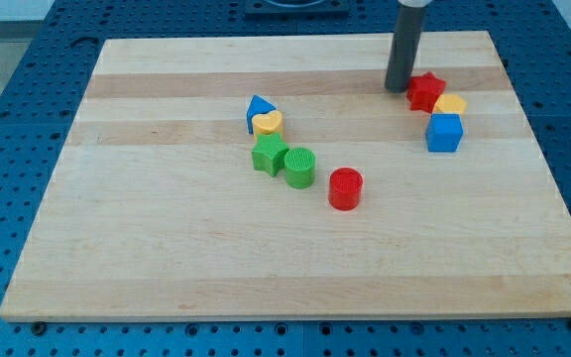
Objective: Move your arm to the blue triangle
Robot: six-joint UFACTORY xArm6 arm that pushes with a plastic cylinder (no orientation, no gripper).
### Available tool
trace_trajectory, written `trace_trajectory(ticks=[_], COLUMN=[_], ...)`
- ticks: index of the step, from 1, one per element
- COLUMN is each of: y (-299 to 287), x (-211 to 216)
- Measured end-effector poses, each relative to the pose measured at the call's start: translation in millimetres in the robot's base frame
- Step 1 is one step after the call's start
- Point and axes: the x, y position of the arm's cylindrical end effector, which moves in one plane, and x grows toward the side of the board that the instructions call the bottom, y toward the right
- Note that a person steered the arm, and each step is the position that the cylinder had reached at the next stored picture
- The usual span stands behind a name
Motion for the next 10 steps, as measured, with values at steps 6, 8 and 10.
trace_trajectory(ticks=[6, 8, 10], y=[-311.3, -327.1, -263.7], x=[14.1, 71.6, 76.4])
